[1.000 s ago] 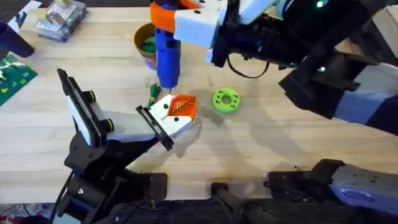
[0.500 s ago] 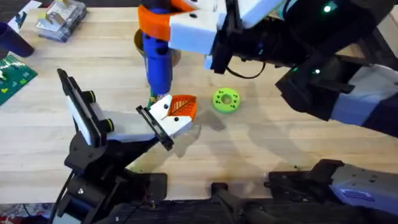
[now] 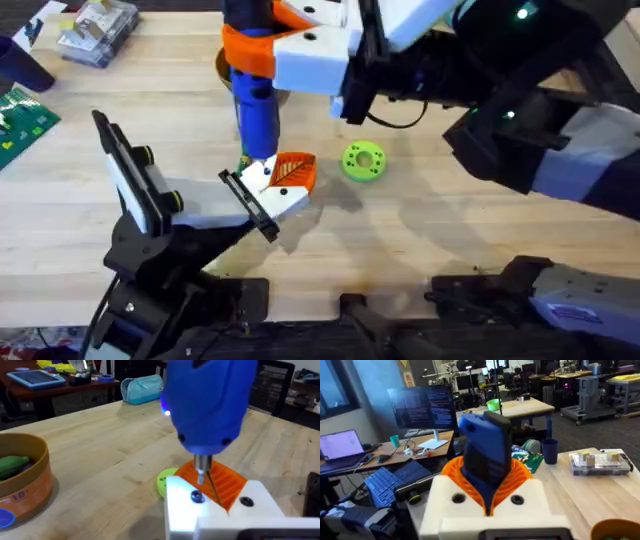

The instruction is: Pick up the gripper from the table and insert it into the empty holder that is missing its gripper. Then pick up a screw, insert it into the mounting hole, and use the screwdriver to tighten it. Finally, clean up the table by picking up the vegetable and placing it into the bucket.

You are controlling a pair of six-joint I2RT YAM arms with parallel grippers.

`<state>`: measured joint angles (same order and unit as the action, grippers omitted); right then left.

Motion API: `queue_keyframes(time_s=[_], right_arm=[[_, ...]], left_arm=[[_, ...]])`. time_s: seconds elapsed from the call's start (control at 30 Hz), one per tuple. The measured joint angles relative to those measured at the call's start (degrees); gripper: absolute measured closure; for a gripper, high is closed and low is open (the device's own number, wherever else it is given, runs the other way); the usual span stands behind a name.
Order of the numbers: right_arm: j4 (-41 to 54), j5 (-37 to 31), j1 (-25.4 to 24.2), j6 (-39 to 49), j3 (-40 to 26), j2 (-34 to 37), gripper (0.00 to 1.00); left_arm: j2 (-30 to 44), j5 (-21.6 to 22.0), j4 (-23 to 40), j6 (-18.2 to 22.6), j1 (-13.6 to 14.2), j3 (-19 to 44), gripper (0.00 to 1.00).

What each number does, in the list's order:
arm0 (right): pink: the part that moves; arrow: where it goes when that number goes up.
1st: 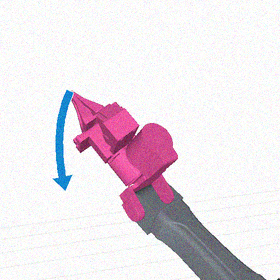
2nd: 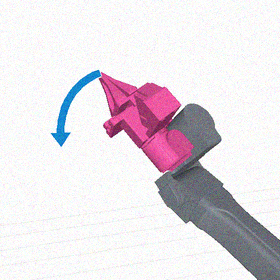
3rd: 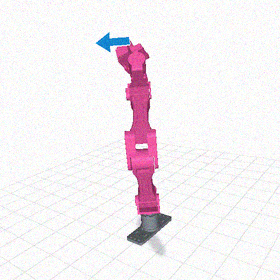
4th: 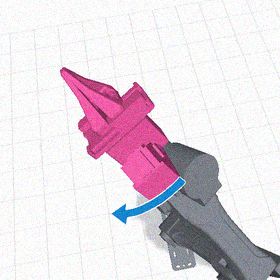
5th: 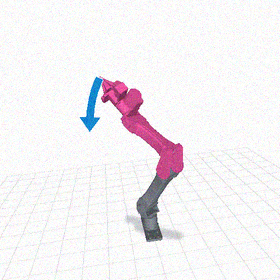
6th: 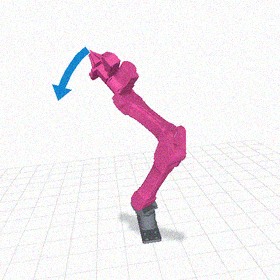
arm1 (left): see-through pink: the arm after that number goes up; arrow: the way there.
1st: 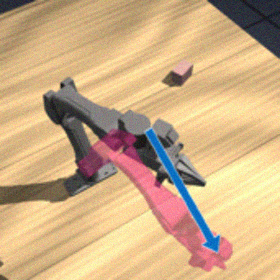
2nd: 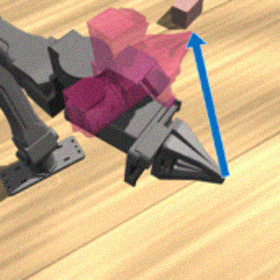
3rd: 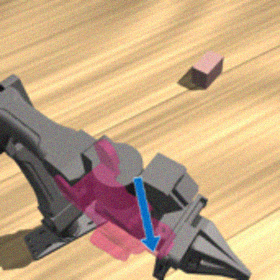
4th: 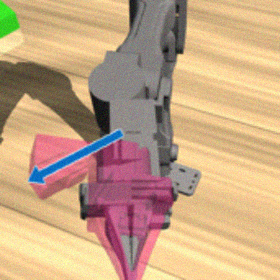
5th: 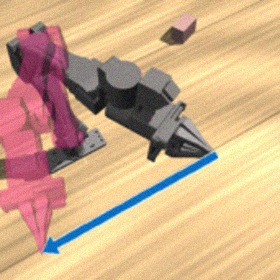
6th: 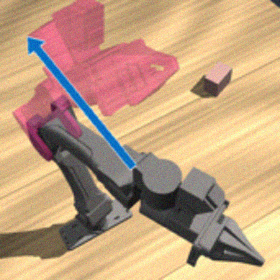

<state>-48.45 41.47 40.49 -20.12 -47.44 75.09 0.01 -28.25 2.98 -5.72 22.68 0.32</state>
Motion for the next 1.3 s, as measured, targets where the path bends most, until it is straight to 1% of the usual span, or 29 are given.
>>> queue_keyframes(time_s=[0.27,0.5,0.7,1.3], right_arm=[[2.64,0.04,0.00,0.02,0.00,0.00,0.977],[2.69,0.02,0.00,0.24,0.00,0.09,0.977],[2.32,-0.13,-0.04,0.20,-0.11,1.70,0.977],[2.51,-0.03,-0.02,0.42,-0.20,1.70,0.977]], left_arm=[[0.00,0.00,0.00,0.00,0.00,0.00,0.982],[0.00,0.00,0.00,0.00,0.00,0.00,0.982],[0.04,0.02,0.07,-0.34,0.00,0.00,0.982],[0.03,0.00,0.04,-0.42,0.00,0.00,0.982]])
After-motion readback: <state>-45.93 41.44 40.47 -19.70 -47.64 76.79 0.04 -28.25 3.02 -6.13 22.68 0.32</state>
